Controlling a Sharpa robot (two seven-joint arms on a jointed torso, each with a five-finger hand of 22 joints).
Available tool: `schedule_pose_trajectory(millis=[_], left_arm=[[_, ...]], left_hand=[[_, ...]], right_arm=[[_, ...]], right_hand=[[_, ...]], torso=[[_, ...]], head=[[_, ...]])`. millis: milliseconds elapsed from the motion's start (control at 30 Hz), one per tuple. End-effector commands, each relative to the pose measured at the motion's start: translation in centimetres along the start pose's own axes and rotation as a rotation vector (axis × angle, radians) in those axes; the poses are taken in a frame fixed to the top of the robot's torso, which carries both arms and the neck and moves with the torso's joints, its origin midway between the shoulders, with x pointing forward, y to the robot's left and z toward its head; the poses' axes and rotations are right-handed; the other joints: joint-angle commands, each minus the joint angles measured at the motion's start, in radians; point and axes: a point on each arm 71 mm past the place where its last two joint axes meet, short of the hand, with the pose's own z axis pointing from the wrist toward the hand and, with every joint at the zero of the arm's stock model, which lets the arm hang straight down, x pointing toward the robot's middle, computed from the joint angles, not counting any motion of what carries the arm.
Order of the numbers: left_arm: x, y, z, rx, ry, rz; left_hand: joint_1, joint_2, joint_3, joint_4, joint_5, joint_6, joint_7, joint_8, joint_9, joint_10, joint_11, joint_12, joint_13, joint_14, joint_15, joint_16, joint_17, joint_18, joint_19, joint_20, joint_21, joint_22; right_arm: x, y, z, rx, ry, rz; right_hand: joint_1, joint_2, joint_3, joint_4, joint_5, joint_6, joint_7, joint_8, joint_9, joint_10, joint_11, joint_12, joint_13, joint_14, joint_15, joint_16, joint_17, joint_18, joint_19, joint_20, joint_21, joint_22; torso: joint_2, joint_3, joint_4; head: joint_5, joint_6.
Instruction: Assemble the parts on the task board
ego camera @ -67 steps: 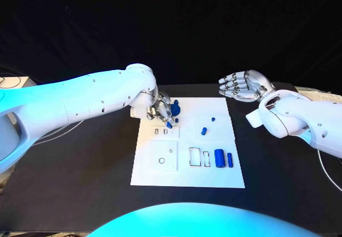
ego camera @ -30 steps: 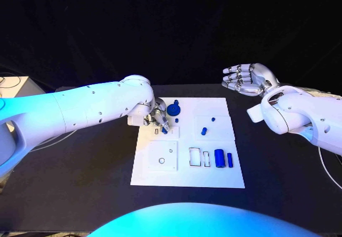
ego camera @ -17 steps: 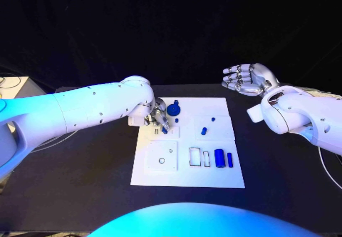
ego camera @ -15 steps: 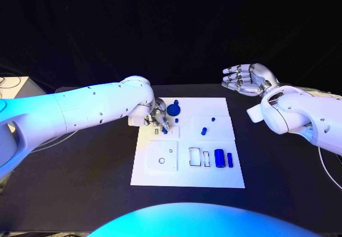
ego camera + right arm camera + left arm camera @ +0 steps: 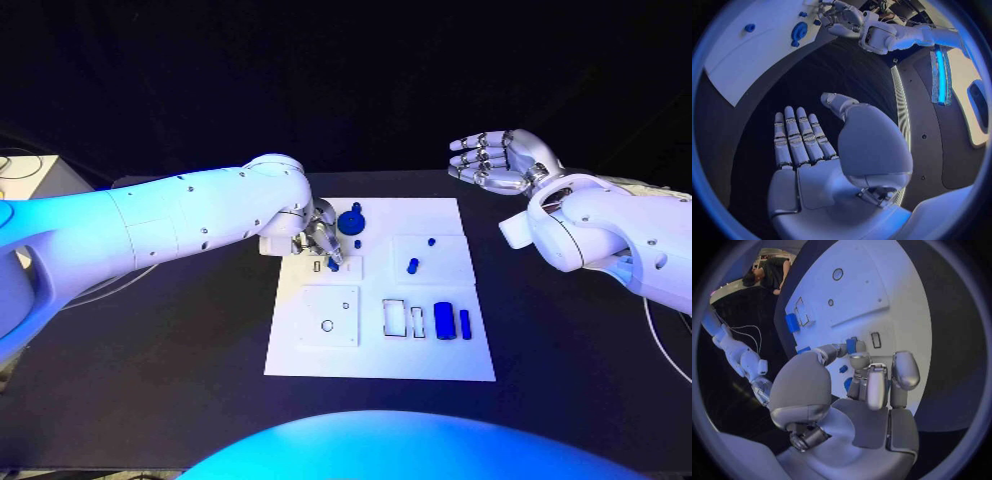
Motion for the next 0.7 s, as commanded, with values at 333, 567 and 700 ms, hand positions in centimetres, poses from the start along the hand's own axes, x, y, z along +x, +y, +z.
schedule_pose_trajectory(millis=[333, 567, 700], left_arm=[[0.45, 0.17, 0.10, 0.001, 0.034, 0.006], [0.46, 0.17, 0.10, 0.002, 0.035, 0.007], [0.46, 0.16, 0.10, 0.002, 0.036, 0.007]], left_hand=[[-0.005, 0.011, 0.210, -0.216, 0.015, 0.012, -0.003, 0.006, 0.003, 0.006, -0.002, 0.007, 0.003, 0.074, -0.006, 0.008, 0.131, -0.007, 0.005, -0.002, 0.005, 0.003], [-0.005, 0.011, 0.210, -0.217, 0.016, 0.012, -0.004, 0.006, 0.004, 0.006, -0.002, 0.008, 0.004, 0.074, -0.006, 0.009, 0.132, -0.007, 0.005, -0.002, 0.005, 0.003], [-0.005, 0.011, 0.210, -0.217, 0.016, 0.012, -0.004, 0.006, 0.004, 0.006, -0.002, 0.008, 0.004, 0.074, -0.006, 0.009, 0.132, -0.007, 0.005, -0.002, 0.005, 0.003]], right_arm=[[0.12, -0.02, 0.02, 0.006, 0.022, 0.001], [0.15, -0.02, 0.02, 0.008, 0.024, 0.001], [0.15, -0.02, 0.02, 0.008, 0.025, 0.001]], right_hand=[[-0.006, 0.007, -0.013, 0.002, -0.006, -0.009, 0.096, -0.008, -0.003, 0.004, 0.002, -0.006, 0.000, -0.004, 0.004, -0.001, -0.009, -0.016, -0.014, 0.000, -0.001, -0.011], [-0.006, 0.008, -0.014, 0.003, -0.006, -0.009, 0.097, -0.010, -0.004, 0.003, 0.003, -0.006, 0.000, -0.006, 0.005, -0.001, -0.012, -0.017, -0.023, 0.000, -0.003, -0.016], [-0.006, 0.008, -0.015, 0.003, -0.006, -0.009, 0.097, -0.010, -0.004, 0.003, 0.003, -0.006, 0.000, -0.006, 0.005, -0.001, -0.013, -0.018, -0.025, 0.000, -0.003, -0.018]], torso=[[0.001, -0.0006, -0.0007], [0.001, -0.0001, 0.0001], [0.001, -0.0003, -0.0001]], head=[[0.000, 0.000], [-0.002, 0.000], [-0.001, 0.000]])
